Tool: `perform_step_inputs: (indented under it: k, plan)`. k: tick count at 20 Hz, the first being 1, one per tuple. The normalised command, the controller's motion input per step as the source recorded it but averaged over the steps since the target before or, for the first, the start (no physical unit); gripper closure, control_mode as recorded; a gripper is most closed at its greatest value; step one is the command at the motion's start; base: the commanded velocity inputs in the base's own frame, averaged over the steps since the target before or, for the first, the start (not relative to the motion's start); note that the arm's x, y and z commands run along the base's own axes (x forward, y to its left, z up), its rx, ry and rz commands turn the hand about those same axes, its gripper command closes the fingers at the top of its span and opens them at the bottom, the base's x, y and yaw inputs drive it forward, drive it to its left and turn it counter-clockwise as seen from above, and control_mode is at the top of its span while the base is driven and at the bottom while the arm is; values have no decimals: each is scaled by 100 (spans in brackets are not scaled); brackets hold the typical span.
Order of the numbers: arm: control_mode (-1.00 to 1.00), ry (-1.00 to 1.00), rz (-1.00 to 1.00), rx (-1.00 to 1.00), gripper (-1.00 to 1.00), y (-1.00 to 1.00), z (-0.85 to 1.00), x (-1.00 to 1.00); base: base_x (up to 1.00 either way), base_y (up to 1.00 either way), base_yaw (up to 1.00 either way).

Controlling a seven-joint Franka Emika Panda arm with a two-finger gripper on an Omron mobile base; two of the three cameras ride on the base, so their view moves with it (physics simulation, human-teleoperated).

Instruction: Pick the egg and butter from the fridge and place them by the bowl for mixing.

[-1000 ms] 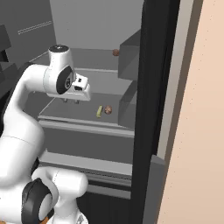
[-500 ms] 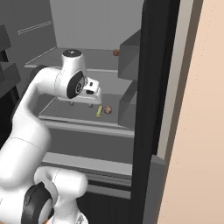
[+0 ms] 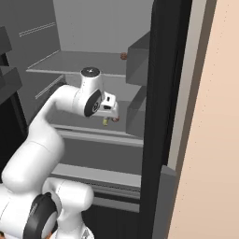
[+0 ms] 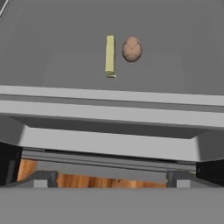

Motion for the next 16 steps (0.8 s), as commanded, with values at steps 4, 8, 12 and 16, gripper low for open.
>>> perform_step_inputs:
  k: [4, 8, 12, 16]
  plan:
    - [-100, 0, 0, 0, -100, -3, -28, 43, 0, 0, 0]
    - [-100, 0, 0, 0, -100, 0, -26, 48, 0, 0, 0]
    - [-100, 0, 0, 0, -100, -6, -17, 37, 0, 0, 0]
    - [-100, 0, 0, 0, -100, -3, -15, 36, 0, 0, 0]
